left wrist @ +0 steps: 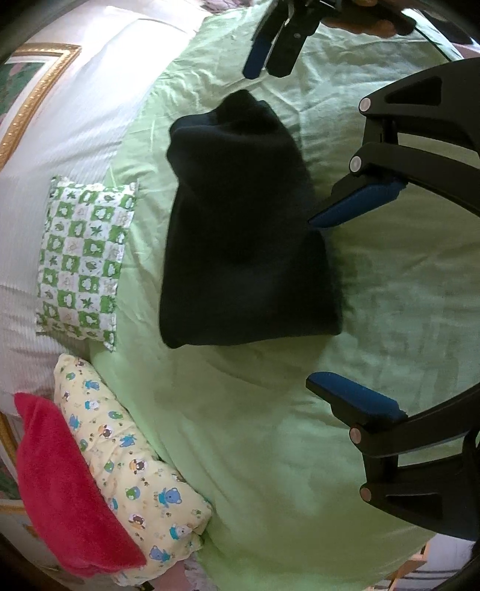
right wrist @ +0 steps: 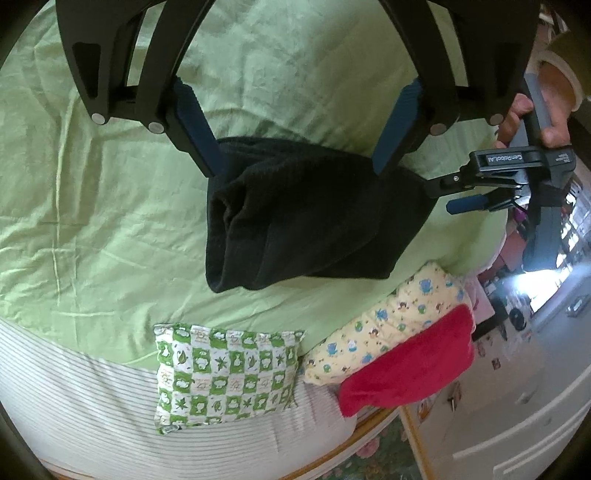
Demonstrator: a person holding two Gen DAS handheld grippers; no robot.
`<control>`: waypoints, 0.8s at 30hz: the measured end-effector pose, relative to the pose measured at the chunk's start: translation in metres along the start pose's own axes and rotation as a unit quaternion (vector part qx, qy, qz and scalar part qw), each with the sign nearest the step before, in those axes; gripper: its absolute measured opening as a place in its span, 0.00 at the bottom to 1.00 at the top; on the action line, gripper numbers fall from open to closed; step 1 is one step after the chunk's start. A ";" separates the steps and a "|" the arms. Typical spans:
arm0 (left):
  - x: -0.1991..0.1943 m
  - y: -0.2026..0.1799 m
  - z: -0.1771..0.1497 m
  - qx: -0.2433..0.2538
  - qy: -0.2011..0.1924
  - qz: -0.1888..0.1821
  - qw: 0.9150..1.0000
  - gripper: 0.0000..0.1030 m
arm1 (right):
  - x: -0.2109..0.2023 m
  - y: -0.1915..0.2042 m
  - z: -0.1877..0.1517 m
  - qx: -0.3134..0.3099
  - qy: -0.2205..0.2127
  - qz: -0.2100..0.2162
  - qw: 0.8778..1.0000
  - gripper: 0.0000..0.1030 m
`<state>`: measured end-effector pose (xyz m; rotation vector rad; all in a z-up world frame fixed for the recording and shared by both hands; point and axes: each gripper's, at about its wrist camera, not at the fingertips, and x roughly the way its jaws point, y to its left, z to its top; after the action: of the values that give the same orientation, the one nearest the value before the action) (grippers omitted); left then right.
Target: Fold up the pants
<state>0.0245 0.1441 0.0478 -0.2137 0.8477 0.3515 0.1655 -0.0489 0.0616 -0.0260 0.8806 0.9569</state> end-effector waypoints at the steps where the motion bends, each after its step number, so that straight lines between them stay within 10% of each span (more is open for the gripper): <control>1: 0.001 -0.002 -0.002 0.002 0.005 0.003 1.000 0.79 | 0.001 0.001 -0.001 -0.010 0.004 -0.002 1.000 0.83; 24: -0.012 -0.013 -0.017 0.022 -0.006 0.042 0.999 0.82 | 0.012 0.011 -0.010 -0.078 0.031 -0.028 0.996 0.89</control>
<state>0.0101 0.1243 0.0468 -0.1341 0.8536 0.4122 0.1549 -0.0379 0.0509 -0.2125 0.8558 0.9746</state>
